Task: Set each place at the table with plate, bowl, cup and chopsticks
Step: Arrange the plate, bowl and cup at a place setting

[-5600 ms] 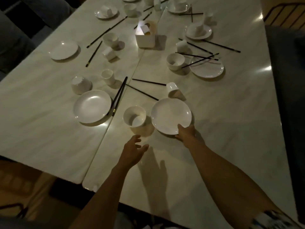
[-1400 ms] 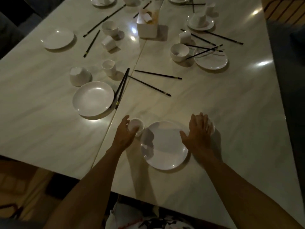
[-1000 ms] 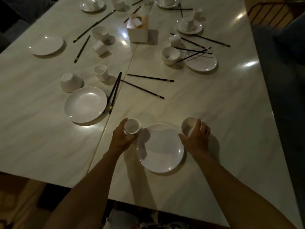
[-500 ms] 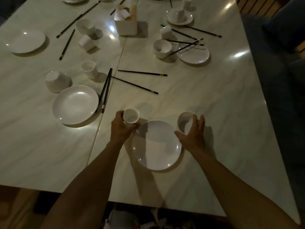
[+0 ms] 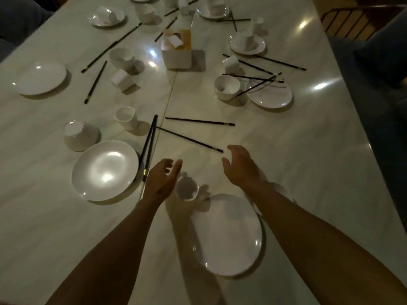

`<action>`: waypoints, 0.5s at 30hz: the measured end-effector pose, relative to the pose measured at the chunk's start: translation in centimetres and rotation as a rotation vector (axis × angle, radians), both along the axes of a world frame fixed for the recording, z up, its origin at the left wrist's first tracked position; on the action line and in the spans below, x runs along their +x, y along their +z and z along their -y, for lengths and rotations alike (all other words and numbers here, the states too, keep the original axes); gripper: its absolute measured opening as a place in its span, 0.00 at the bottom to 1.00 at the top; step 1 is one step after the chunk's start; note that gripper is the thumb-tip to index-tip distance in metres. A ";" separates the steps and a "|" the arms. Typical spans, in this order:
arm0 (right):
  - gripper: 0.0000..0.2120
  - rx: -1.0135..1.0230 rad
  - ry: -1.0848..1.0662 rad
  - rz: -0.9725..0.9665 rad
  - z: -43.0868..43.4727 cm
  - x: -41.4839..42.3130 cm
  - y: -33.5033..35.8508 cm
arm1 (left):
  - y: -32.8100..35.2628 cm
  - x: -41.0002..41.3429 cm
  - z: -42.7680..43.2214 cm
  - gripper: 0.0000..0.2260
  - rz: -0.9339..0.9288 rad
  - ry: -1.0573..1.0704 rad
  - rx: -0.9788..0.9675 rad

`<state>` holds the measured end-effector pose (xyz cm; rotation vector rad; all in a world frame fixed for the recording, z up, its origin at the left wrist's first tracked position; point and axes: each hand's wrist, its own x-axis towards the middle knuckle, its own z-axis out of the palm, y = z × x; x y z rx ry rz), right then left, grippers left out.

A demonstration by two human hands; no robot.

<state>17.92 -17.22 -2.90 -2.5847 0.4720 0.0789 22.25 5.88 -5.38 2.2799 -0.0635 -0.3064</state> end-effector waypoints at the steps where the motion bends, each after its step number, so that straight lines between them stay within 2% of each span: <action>1: 0.23 -0.002 -0.008 -0.027 0.0 2.0 -0.4 | -0.2 1.5 0.6 0.27 0.041 -0.005 0.079; 4: 0.23 -0.081 0.036 -0.106 0.6 7.8 -2.1 | -0.8 6.1 3.4 0.18 0.026 0.008 0.244; 10: 0.25 -0.276 0.170 -0.155 3.4 14.8 -3.9 | -2.7 11.3 9.7 0.25 -0.084 0.124 0.298; 15: 0.14 -0.426 0.290 -0.116 5.1 16.3 -5.7 | -2.0 12.6 11.6 0.18 -0.107 0.155 0.356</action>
